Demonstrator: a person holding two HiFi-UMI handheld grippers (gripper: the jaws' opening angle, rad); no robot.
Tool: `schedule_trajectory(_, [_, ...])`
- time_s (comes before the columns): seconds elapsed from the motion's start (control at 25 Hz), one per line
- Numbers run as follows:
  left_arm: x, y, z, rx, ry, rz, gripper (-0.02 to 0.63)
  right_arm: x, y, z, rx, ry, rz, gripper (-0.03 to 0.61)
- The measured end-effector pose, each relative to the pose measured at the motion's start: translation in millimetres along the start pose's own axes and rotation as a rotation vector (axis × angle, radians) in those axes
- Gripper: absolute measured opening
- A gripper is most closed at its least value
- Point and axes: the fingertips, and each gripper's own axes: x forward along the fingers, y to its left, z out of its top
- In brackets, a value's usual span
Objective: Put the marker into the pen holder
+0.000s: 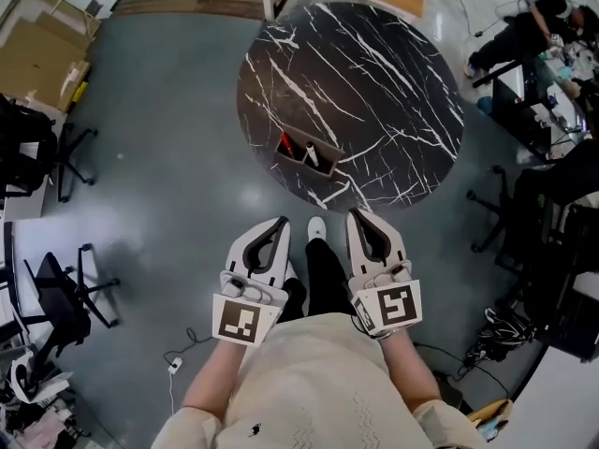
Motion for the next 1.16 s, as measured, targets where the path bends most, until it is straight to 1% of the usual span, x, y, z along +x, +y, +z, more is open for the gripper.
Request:
schedule_trajectory(0.12, [-16,-6,10,0.001,-0.030,0.000,0.008,-29,13,12,-0.009,-0.027,-0.018,0.017])
schedule_trajectory(0.28, [-38,-21,22,0.018,-0.065,-0.025,0.008,-59,28,23,-0.034,-0.055,-0.037,0.017])
schedule_trajectory(0.48, [-66,-33,18,0.022,-0.076,-0.029,0.008,-85,51,22,-0.045,-0.065,-0.034,0.017])
schedule_trajectory(0.56, [-75,-35,15,0.021,-0.074,-0.020,0.008,-91,61,21,-0.046,-0.071,-0.014,0.017])
schedule_trajectory(0.68, [-89,-35,6,0.058,-0.030,-0.019,0.008,-93,73,25,-0.055,-0.086,0.010,0.017])
schedule_trajectory(0.8, [-95,-34,9,0.026,-0.058,-0.003,0.008,-95,78,24,-0.069,-0.075,0.020,0.017])
schedule_trajectory(0.84, [-97,-33,7,0.028,-0.055,0.000,0.008,-95,79,24,-0.068,-0.076,0.021,0.017])
schedule_trajectory(0.92, [-103,-31,-3,0.058,-0.015,-0.003,0.008,-96,81,23,-0.069,-0.076,0.026,0.017])
schedule_trajectory(0.96, [-104,-30,-3,0.060,-0.016,-0.001,0.008,-96,82,23,-0.071,-0.075,0.028,0.017])
schedule_trajectory(1.04, [-104,-29,6,0.035,-0.054,0.013,0.008,-95,83,21,-0.074,-0.073,0.030,0.017])
schedule_trajectory(1.16, [-107,-27,7,0.059,-0.039,0.012,0.008,-96,85,19,-0.071,-0.072,0.028,0.017])
